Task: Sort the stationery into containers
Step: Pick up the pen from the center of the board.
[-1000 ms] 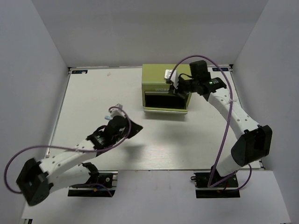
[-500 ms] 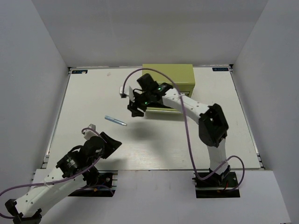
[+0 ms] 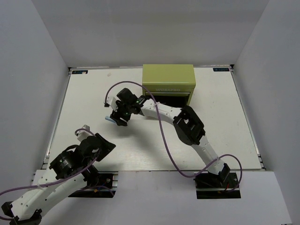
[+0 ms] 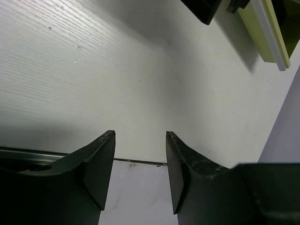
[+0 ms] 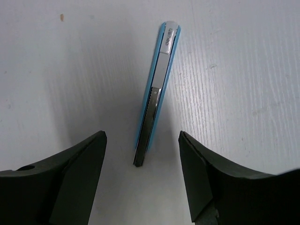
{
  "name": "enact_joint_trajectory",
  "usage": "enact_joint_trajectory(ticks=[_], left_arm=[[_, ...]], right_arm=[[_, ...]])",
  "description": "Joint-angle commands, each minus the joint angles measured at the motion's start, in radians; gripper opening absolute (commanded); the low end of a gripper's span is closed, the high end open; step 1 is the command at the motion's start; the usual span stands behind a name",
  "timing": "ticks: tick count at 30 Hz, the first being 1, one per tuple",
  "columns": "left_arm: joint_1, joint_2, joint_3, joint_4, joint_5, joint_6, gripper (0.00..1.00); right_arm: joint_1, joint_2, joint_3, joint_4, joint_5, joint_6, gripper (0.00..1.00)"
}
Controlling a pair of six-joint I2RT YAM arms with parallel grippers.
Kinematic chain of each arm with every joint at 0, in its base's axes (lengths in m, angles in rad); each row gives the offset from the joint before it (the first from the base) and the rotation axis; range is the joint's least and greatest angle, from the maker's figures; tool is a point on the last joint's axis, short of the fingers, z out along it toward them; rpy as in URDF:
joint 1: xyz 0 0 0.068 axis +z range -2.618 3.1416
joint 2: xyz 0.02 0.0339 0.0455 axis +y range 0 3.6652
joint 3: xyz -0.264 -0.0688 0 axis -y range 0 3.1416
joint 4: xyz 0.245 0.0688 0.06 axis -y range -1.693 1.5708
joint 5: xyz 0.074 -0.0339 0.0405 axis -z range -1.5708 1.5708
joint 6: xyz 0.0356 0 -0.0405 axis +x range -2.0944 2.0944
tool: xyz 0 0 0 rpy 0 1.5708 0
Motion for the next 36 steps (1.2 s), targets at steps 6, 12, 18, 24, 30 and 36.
enact_joint_trajectory(ticks=[6, 12, 18, 24, 30, 36], left_arm=[[0.006, -0.003, 0.027, -0.049, -0.028, -0.022, 0.58], [0.006, -0.014, 0.027, -0.049, -0.028, -0.022, 0.58], [0.006, -0.014, 0.018, -0.049, -0.028, -0.031, 0.58], [0.006, -0.014, 0.018, -0.040, -0.028, -0.031, 0.58], [0.006, -0.014, 0.009, -0.021, -0.037, -0.031, 0.58], [0.006, -0.014, 0.009, 0.012, -0.037, -0.031, 0.58]], right_arm=[[0.019, 0.071, 0.071, 0.104, 0.096, 0.061, 0.69], [0.022, 0.109, 0.068, 0.109, 0.119, 0.058, 0.68], [0.025, 0.108, 0.020, 0.124, 0.151, 0.047, 0.55], [0.025, 0.050, -0.079, 0.109, 0.099, 0.040, 0.21], [0.014, -0.096, -0.156, 0.061, -0.007, 0.017, 0.02], [-0.021, -0.320, -0.257, 0.054, -0.026, -0.015, 0.00]])
